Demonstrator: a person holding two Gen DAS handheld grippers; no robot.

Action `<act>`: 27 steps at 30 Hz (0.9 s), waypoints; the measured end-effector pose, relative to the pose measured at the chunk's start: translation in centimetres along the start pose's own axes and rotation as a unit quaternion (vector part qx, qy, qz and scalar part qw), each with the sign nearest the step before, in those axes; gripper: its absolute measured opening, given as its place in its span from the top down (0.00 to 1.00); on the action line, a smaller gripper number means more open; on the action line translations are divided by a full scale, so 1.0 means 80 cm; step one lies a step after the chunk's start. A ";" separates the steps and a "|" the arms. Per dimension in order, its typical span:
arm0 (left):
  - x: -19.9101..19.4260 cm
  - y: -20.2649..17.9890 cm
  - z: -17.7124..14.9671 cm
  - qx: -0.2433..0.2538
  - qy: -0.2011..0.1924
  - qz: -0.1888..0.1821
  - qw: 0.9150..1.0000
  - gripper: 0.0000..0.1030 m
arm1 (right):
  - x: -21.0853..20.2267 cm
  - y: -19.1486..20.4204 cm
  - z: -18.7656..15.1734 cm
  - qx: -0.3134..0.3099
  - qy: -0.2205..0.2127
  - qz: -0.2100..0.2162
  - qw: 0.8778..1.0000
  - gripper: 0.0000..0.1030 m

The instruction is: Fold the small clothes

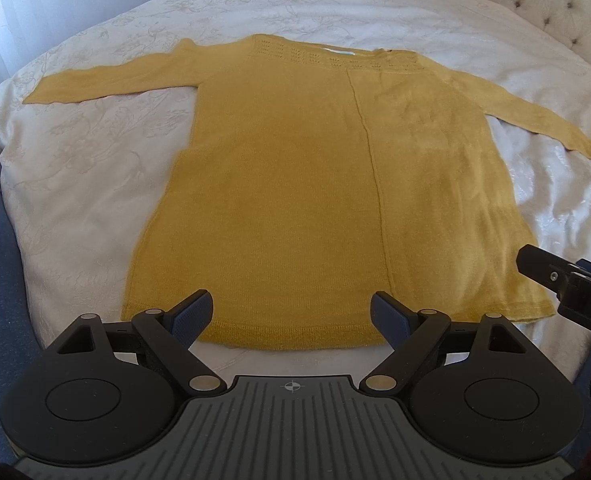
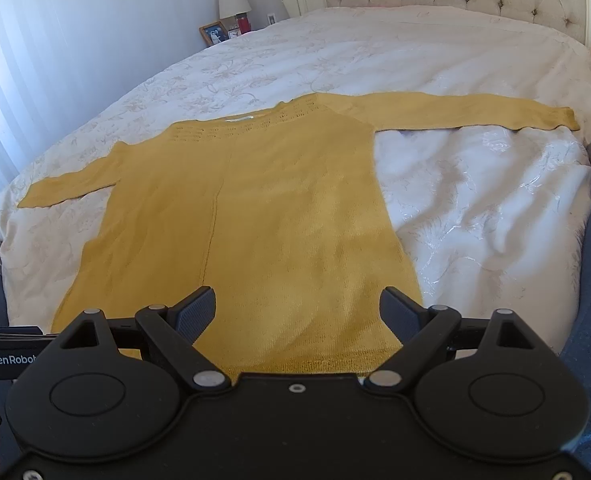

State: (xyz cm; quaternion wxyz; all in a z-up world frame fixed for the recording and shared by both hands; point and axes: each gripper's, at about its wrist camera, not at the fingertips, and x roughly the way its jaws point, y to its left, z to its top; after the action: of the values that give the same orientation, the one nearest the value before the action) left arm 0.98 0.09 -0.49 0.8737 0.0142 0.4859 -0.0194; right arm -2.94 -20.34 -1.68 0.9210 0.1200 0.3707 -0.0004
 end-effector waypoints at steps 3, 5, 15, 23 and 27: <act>0.001 0.002 0.000 0.000 0.000 -0.004 1.000 0.16 | 0.001 0.001 0.001 0.000 0.000 -0.001 1.000 0.12; 0.002 0.003 0.002 -0.001 -0.001 -0.005 1.000 0.16 | 0.001 0.001 0.002 0.000 0.001 -0.001 1.000 0.12; 0.009 0.005 0.007 -0.004 -0.001 -0.008 1.000 0.16 | 0.011 0.000 0.009 0.010 0.005 0.002 1.000 0.12; 0.016 0.014 0.017 -0.014 -0.019 -0.013 1.000 0.17 | 0.024 -0.009 0.018 0.023 -0.002 0.009 1.000 0.12; 0.019 0.017 0.025 -0.011 -0.040 -0.007 0.999 0.17 | 0.031 -0.022 0.026 0.035 -0.022 0.018 0.999 0.13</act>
State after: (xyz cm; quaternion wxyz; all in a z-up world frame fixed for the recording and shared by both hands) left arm 3.53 1.35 -0.74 0.8923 0.0005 0.4509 -0.0212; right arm 0.07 -22.31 -2.31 0.9241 0.1585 0.3478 0.0002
